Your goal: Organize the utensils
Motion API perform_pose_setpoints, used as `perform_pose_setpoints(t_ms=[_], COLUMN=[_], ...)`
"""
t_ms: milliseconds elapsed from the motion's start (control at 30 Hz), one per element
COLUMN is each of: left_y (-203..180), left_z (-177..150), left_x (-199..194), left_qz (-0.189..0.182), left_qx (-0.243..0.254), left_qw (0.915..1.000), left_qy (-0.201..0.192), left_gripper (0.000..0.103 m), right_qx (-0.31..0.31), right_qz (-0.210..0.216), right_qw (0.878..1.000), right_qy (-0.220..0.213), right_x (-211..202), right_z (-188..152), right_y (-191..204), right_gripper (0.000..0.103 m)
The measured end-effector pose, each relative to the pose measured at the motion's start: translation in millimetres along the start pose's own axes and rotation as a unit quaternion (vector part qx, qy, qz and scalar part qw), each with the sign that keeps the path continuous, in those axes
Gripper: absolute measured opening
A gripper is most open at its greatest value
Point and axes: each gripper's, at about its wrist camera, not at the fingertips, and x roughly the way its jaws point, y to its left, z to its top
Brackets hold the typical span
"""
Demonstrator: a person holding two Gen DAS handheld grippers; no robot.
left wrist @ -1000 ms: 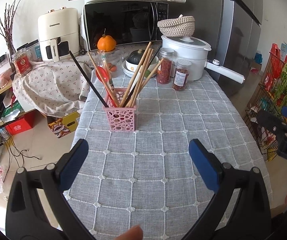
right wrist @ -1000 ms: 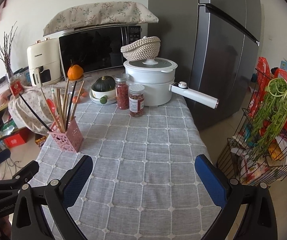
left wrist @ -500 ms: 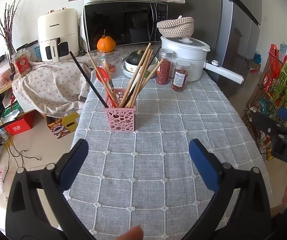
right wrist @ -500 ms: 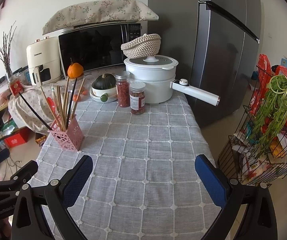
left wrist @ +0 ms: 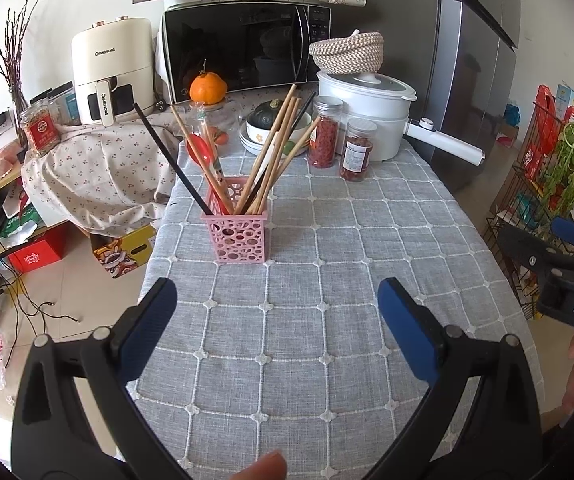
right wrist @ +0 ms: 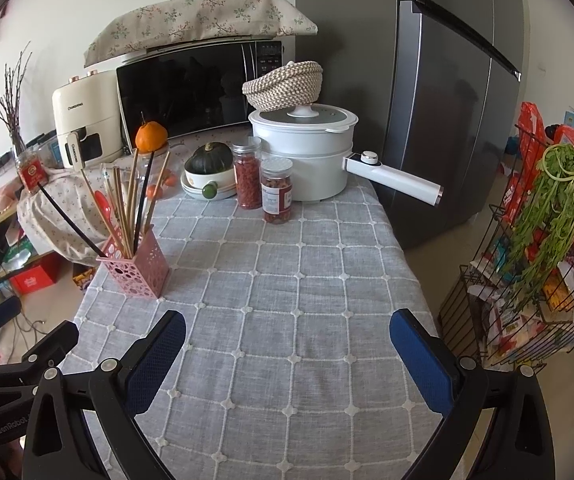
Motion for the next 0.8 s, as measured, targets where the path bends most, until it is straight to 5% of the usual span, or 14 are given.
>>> perform_pose_setpoints(t_ms=[800], left_y=[0.2], left_z=[-1.0], left_x=[-0.3], left_qz=[0.000], left_qx=[-0.002], left_qw=[1.0000], left_qy=[0.000], left_gripper=[0.100], right_qx=[0.001], right_qz=[0.002], right_qw=[1.000], right_qy=[0.007], right_x=[2.9], right_z=[-2.0], right_y=[1.4], right_gripper=[0.103])
